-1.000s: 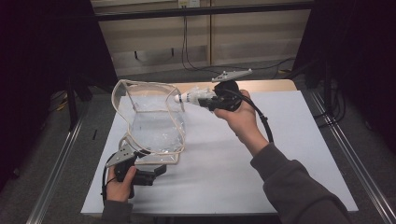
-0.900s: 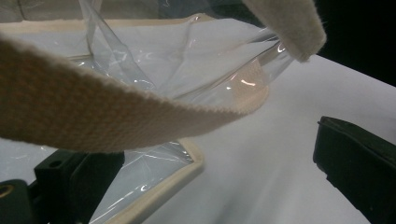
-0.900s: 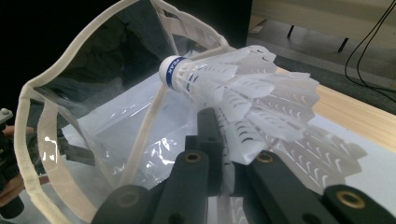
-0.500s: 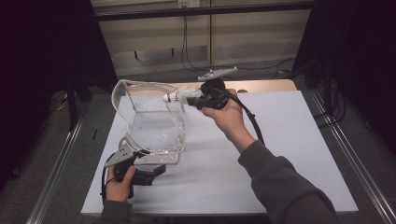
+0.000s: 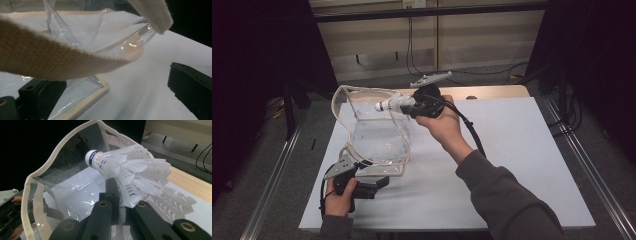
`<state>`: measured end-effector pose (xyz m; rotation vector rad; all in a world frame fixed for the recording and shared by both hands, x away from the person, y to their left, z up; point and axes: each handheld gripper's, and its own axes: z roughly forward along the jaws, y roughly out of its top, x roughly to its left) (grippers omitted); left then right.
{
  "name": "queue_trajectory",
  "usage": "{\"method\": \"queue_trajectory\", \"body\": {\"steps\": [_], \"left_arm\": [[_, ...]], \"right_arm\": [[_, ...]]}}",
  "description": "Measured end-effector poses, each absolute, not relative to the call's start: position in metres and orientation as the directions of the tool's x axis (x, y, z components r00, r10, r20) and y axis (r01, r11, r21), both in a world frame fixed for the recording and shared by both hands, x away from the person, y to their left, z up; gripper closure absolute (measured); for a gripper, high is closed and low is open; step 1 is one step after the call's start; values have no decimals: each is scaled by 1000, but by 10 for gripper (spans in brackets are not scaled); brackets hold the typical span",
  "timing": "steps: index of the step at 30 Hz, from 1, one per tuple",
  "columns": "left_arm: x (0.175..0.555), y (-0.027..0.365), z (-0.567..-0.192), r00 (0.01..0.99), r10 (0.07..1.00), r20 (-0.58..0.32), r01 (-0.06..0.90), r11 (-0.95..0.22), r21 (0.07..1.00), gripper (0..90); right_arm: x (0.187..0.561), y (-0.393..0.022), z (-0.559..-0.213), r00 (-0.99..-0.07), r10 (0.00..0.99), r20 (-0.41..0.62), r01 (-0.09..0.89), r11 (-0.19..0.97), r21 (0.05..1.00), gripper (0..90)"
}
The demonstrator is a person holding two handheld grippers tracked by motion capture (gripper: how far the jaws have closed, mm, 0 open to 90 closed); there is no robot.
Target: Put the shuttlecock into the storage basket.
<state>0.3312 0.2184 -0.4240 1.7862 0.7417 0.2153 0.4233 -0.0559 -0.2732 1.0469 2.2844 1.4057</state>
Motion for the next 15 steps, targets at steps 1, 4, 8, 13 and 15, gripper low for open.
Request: {"method": "queue_trajectory", "body": {"steps": [1, 4, 8, 13, 15], "left_arm": [[332, 219, -424, 793, 567, -221, 375, -171, 911, 21], [331, 219, -424, 784, 582, -216, 376, -169, 911, 21], [331, 219, -424, 782, 584, -219, 377, -162, 912, 21], [331, 219, -424, 783, 582, -219, 376, -164, 912, 21], [330, 219, -424, 780, 586, -222, 375, -153, 914, 21]], "right_arm": [[423, -53, -273, -710, 689, 146, 439, 271, 857, 891], [423, -48, -271, -717, 683, 138, 432, 281, 857, 891], [423, -42, -270, -721, 680, 131, 429, 290, 855, 891], [423, -35, -270, -725, 677, 126, 427, 298, 854, 891], [424, -32, -270, -724, 677, 131, 431, 296, 853, 891]]}}
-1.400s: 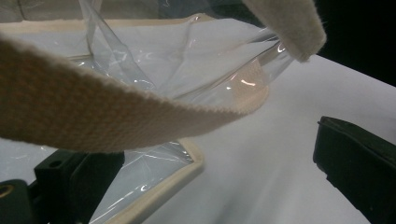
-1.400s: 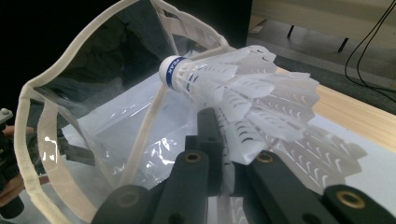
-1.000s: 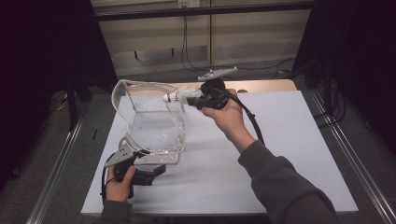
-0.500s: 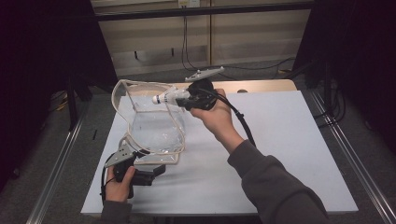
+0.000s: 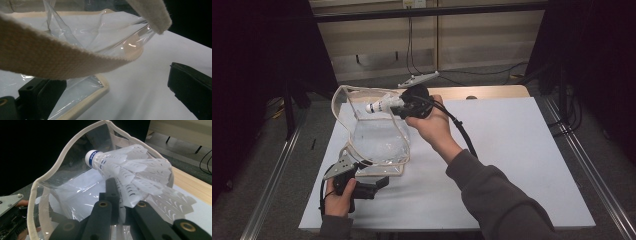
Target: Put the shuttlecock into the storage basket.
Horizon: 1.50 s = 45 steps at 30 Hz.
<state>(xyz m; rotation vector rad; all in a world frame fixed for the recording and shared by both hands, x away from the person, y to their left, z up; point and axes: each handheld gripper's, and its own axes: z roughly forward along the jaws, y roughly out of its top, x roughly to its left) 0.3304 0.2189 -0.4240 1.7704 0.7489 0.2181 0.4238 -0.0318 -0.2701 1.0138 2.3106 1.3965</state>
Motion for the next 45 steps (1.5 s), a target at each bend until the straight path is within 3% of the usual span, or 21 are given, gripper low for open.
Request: {"method": "queue_trajectory", "body": {"steps": [45], "left_arm": [[331, 222, -423, 795, 563, -226, 370, -155, 916, 21]], "right_arm": [[423, 28, -297, -741, 663, 104, 450, 376, 810, 890]]}}
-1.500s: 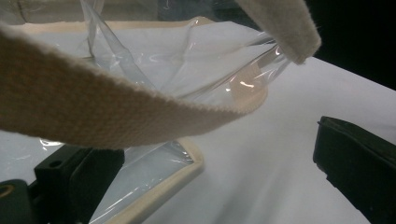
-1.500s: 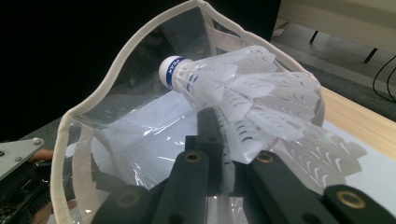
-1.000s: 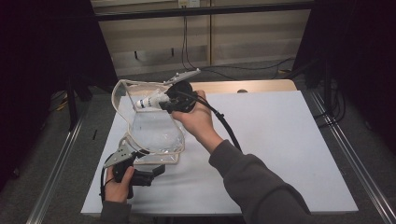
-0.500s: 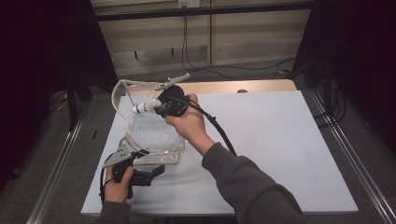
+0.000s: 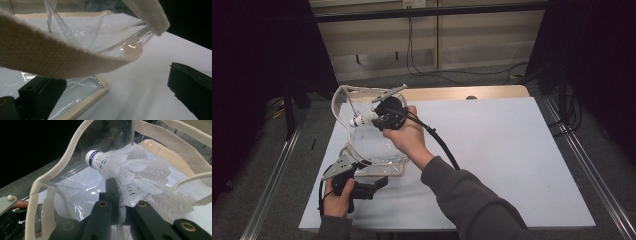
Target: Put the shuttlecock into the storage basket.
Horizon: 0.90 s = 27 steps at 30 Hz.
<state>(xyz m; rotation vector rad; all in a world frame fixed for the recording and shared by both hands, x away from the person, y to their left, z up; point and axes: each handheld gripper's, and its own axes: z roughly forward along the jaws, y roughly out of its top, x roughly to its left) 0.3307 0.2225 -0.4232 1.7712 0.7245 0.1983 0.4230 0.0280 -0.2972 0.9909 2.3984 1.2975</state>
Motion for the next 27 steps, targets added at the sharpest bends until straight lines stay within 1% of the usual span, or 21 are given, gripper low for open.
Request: {"method": "queue_trajectory", "body": {"steps": [3, 8, 9, 10, 13, 27], "left_arm": [[330, 222, -423, 782, 583, -221, 369, -147, 918, 21], [330, 222, -423, 783, 582, -219, 367, -149, 918, 21], [330, 223, -423, 795, 562, -227, 370, -155, 916, 21], [330, 223, -423, 795, 562, -228, 370, -153, 916, 21], [329, 223, -423, 784, 580, -220, 370, -152, 917, 21], [329, 223, -423, 784, 578, -226, 372, -147, 917, 21]], "right_arm": [[423, 32, -301, -741, 663, 106, 456, 381, 805, 889], [425, 36, -305, -737, 667, 111, 463, 378, 802, 889], [426, 38, -308, -735, 668, 112, 467, 379, 799, 889], [426, 38, -308, -734, 670, 111, 468, 381, 797, 889], [428, 39, -311, -725, 679, 116, 478, 375, 794, 889], [435, 46, -317, -707, 695, 131, 497, 358, 790, 889]]}}
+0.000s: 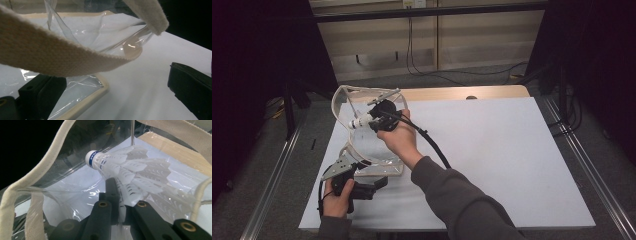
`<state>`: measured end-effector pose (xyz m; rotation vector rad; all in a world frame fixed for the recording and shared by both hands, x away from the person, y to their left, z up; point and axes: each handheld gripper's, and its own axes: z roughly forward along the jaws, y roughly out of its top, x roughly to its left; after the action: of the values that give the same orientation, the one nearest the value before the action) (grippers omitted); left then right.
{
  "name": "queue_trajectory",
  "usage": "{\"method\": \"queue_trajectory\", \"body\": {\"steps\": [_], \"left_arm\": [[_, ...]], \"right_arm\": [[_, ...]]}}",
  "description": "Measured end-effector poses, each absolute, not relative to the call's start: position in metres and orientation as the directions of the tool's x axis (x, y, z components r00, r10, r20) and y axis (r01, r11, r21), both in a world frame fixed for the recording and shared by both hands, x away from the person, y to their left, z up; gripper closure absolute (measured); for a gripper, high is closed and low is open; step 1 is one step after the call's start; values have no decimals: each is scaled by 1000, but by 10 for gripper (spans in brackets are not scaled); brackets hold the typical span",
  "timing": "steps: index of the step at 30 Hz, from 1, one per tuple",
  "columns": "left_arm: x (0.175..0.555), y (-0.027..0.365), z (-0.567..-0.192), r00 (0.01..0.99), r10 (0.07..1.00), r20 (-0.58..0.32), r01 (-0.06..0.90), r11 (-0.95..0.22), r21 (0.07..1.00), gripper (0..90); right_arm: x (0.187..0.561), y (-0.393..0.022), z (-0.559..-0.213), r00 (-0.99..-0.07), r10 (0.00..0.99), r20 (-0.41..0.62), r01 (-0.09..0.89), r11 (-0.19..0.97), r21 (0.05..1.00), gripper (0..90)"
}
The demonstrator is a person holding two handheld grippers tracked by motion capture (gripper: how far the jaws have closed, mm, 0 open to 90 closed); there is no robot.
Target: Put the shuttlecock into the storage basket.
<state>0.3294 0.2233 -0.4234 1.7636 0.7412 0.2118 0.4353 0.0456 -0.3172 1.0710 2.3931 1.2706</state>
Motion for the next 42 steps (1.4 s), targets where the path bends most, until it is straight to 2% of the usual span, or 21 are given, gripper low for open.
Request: {"method": "queue_trajectory", "body": {"steps": [26, 42], "left_arm": [[330, 225, -424, 796, 559, -230, 370, -151, 917, 21], [329, 224, -424, 781, 581, -229, 373, -141, 917, 21]], "right_arm": [[443, 60, -326, -702, 698, 141, 506, 350, 788, 887], [446, 65, -335, -691, 712, 126, 514, 361, 778, 887]]}}
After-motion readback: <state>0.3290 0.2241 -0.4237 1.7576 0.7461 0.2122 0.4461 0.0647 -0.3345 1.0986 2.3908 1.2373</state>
